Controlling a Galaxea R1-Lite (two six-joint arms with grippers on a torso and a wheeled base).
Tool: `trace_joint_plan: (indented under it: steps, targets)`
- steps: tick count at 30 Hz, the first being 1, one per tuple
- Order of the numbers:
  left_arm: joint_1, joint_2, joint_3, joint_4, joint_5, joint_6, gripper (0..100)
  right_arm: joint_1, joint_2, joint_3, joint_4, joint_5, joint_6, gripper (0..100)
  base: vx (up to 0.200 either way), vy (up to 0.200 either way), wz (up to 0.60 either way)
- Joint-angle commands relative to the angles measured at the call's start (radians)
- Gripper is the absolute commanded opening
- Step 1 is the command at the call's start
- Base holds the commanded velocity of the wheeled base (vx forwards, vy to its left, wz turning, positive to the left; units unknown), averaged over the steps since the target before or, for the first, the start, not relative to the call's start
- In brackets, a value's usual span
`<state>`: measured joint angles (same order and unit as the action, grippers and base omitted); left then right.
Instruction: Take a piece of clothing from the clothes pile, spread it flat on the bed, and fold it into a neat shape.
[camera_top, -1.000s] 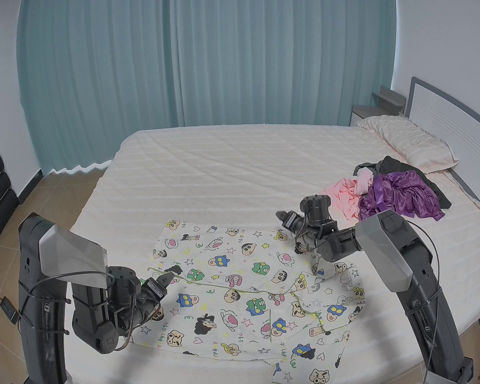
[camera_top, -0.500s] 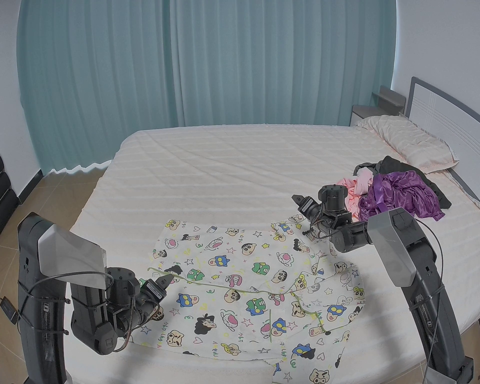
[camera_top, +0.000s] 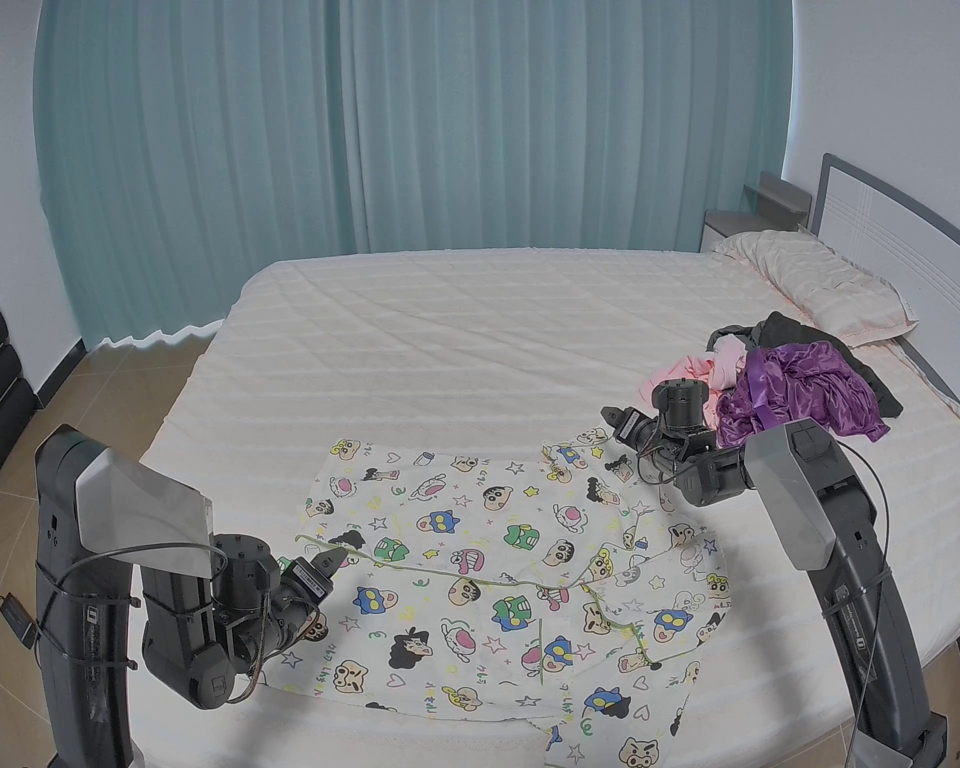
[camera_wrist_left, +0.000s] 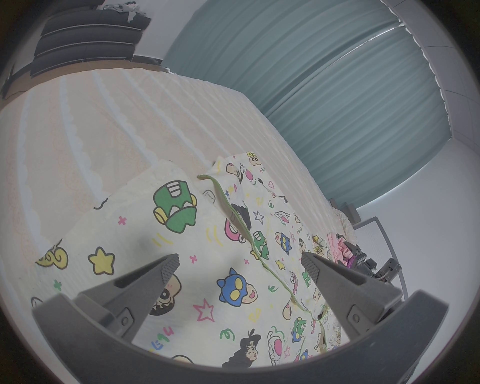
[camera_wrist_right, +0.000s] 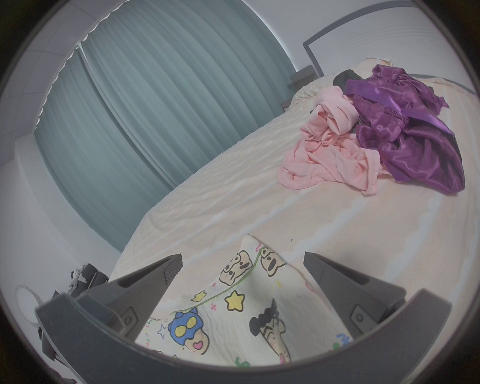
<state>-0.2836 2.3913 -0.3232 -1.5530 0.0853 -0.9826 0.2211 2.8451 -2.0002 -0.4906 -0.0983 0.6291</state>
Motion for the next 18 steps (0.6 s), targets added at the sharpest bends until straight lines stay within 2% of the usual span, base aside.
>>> trace_joint_plan:
  steps: [1,5,14,15,18]
  targets:
    - [0.000,0.000,0.000,-0.016,0.001,-0.001,100,0.004,0.007,0.000,0.000,0.003,-0.020,100,0.000,0.000,0.00]
    - [0.000,0.000,0.000,-0.016,0.001,-0.001,100,0.014,0.027,0.000,0.004,0.006,-0.049,100,0.000,0.000,0.00]
    - [0.000,0.000,0.000,-0.016,0.001,-0.001,100,0.018,0.040,0.000,0.030,0.009,-0.051,100,0.000,0.000,0.00]
    - [0.000,0.000,0.000,-0.016,0.001,-0.001,100,0.018,0.042,0.000,0.035,0.008,-0.051,0,0.000,0.000,0.00]
    - [0.000,0.000,0.000,-0.016,0.001,0.001,100,0.015,0.043,0.000,0.055,0.008,-0.051,0,0.000,0.000,0.00]
